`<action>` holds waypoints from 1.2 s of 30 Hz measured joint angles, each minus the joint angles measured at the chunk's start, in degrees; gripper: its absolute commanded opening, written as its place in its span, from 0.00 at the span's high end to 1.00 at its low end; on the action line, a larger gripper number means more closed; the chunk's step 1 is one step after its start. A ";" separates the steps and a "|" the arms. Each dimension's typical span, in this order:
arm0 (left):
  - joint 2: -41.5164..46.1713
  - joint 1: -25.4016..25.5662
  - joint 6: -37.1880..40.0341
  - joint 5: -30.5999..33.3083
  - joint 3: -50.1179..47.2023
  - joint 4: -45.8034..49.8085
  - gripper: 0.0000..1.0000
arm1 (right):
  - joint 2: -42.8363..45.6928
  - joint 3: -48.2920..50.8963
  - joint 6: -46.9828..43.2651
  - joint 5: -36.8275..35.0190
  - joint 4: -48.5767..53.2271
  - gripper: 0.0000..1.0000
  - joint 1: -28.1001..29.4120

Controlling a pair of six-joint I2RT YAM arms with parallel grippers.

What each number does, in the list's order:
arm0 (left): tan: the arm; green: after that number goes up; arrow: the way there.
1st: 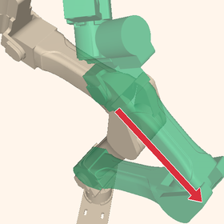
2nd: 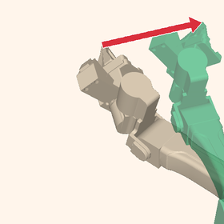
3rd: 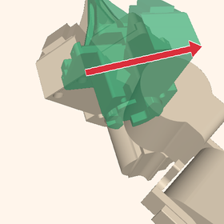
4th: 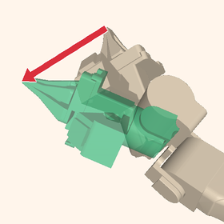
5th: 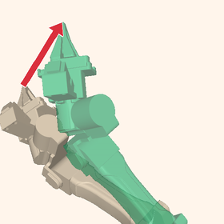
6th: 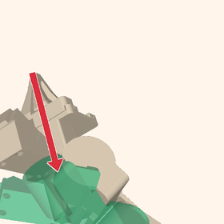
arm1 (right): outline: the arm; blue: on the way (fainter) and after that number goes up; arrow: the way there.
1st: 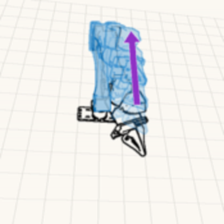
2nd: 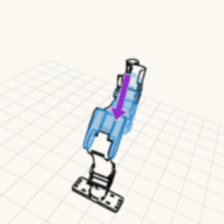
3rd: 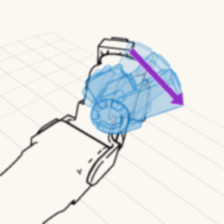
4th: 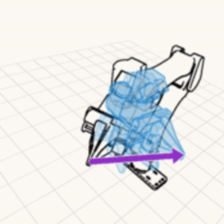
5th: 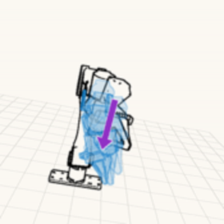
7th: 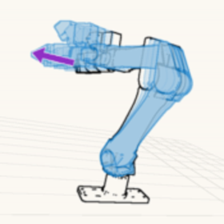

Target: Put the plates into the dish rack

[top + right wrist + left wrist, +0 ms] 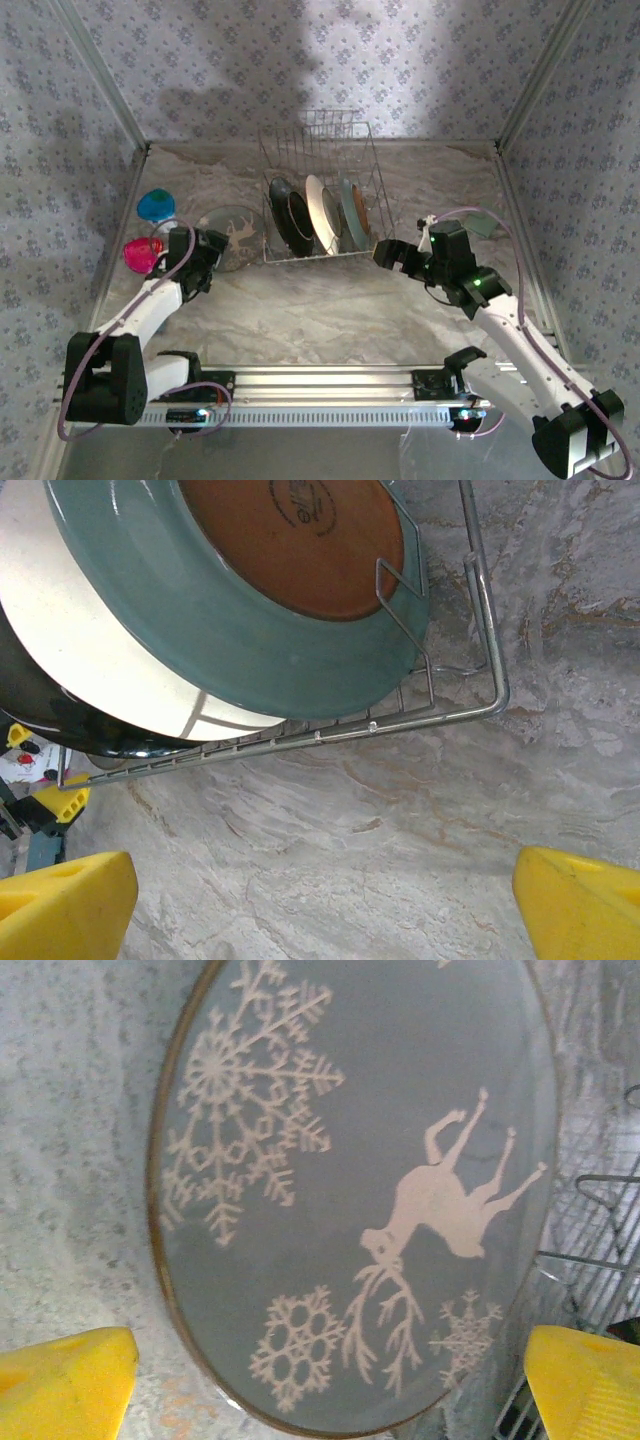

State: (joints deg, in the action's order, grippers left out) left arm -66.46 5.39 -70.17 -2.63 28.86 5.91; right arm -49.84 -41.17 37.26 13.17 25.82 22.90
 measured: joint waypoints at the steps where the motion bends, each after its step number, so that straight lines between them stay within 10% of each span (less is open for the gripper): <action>1: -0.44 0.00 -0.02 -0.04 -0.17 -0.07 0.02 | -0.09 0.02 0.00 0.00 0.00 0.02 -0.02; 17: -6.80 0.00 -1.40 -2.05 -1.81 -10.08 0.11 | -0.81 0.13 1.07 -0.28 -0.55 0.03 -0.07; 36: -10.73 0.00 -3.89 -2.67 -4.72 -18.45 0.46 | -1.16 1.11 1.73 -0.52 -0.81 0.04 -0.15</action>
State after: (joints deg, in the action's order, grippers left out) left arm -77.19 5.39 -74.06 -5.30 24.14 -12.53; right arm -51.00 -40.05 38.98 12.64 25.02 22.74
